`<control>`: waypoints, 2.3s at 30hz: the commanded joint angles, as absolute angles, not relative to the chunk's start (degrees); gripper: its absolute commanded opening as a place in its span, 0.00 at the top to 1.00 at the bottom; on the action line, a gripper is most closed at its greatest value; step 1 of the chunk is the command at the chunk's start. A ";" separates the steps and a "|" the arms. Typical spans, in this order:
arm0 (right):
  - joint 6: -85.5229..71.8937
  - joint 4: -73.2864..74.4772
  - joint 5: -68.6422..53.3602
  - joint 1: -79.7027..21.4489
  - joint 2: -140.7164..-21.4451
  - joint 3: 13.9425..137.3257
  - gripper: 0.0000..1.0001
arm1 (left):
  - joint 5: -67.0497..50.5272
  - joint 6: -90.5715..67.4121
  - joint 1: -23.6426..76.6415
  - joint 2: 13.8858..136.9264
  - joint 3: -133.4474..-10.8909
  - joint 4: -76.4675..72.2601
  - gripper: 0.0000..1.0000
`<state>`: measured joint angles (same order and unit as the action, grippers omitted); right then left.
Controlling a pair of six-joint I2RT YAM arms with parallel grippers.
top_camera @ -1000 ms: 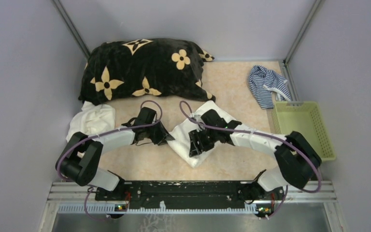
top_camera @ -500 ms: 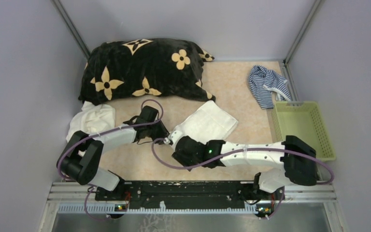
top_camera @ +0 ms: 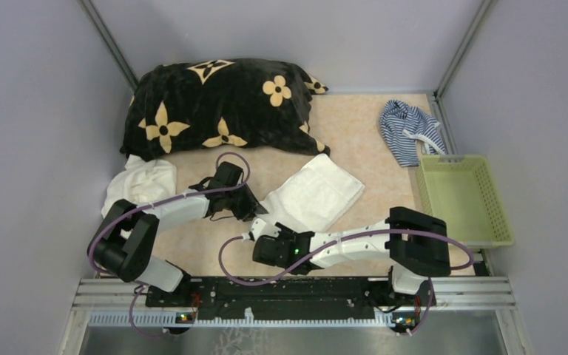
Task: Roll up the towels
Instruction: Roll the towel at the center of the board.
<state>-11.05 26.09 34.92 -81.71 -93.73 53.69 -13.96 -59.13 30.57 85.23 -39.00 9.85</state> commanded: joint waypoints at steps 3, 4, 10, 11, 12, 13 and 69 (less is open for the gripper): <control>-11.60 25.73 36.22 -82.02 -96.57 54.49 0.70 | -12.91 -58.81 30.94 85.05 -40.60 10.68 0.65; -11.60 25.87 35.60 -81.96 -96.38 54.45 0.76 | -12.62 -58.61 30.88 84.54 -40.60 11.02 0.63; -11.85 19.23 15.51 -75.01 -86.45 51.87 1.00 | -7.87 -55.50 30.78 77.39 -40.13 14.01 0.42; -12.50 17.17 10.13 -72.43 -84.40 50.82 1.00 | -7.22 -54.50 30.70 76.10 -39.92 14.47 0.39; -13.36 14.99 4.36 -69.95 -82.50 49.34 1.00 | -6.62 -53.58 30.61 74.61 -39.76 14.83 0.36; -14.28 13.07 -0.77 -67.33 -81.09 48.25 1.00 | -6.24 -52.53 30.56 73.11 -39.61 15.26 0.33; -20.72 29.69 24.53 -71.20 -79.74 59.08 0.46 | -13.44 -52.20 31.46 90.35 -41.39 8.24 0.49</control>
